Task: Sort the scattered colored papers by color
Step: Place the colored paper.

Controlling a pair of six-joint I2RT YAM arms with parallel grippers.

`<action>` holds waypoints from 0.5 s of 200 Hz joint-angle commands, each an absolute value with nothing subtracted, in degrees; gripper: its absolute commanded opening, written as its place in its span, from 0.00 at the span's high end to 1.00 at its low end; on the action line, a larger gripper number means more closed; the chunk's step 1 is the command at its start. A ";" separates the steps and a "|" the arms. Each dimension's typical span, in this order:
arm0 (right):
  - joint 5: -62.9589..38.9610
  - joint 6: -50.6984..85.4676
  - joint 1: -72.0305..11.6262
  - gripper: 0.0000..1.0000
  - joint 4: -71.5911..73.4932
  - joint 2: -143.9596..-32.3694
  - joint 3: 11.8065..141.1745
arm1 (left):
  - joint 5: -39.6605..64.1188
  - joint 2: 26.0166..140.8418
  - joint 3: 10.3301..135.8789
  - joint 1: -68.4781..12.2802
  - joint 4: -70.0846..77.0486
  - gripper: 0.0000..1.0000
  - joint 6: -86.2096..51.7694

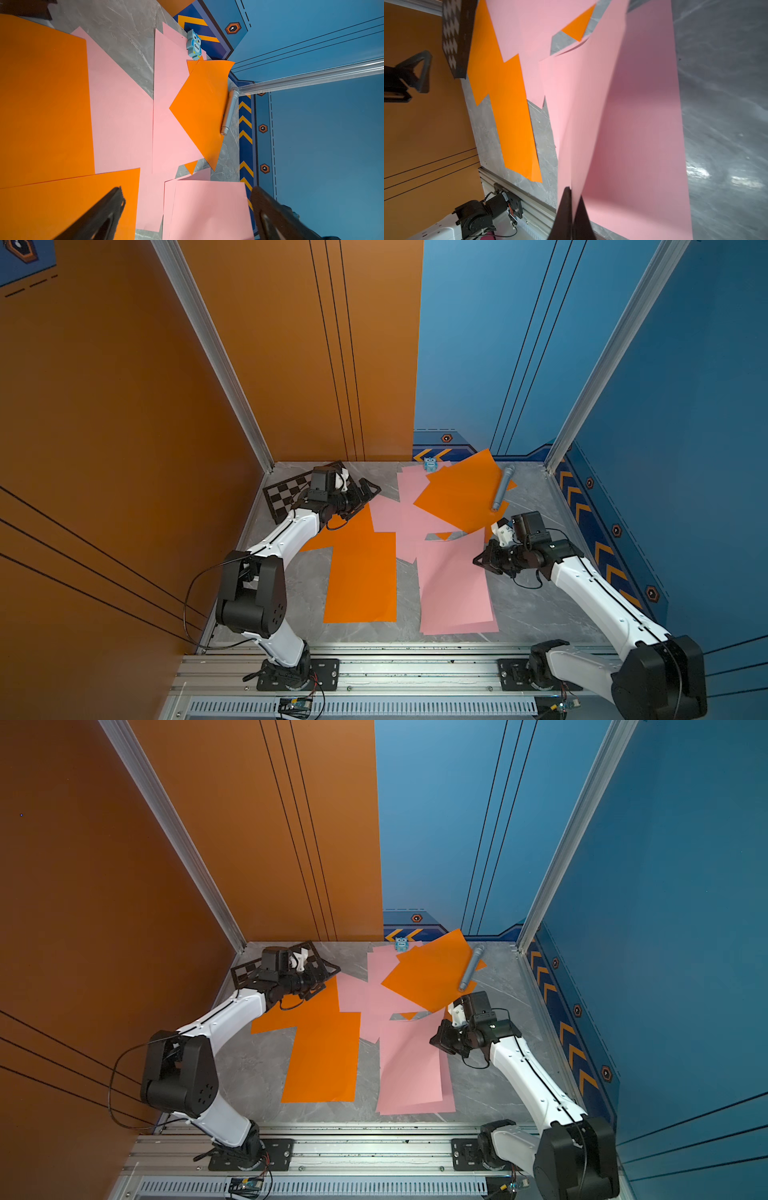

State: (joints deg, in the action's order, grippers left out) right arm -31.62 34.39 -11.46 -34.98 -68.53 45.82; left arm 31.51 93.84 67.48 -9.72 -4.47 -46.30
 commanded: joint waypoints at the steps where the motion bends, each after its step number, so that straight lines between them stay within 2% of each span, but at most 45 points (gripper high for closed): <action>1: -30.45 32.98 -10.63 1.00 -30.72 -70.33 43.93 | 33.17 93.83 67.09 -10.24 -3.87 0.02 -46.05; 100: -30.14 23.46 -9.91 1.00 -31.05 -79.74 47.23 | 34.19 94.93 67.43 -11.19 -3.83 0.02 -45.88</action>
State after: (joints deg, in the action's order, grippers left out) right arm -30.09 27.09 -9.47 -31.29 -79.35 43.90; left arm 33.06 94.17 67.48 -10.70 -4.10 -46.30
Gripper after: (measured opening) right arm 0.046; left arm 0.981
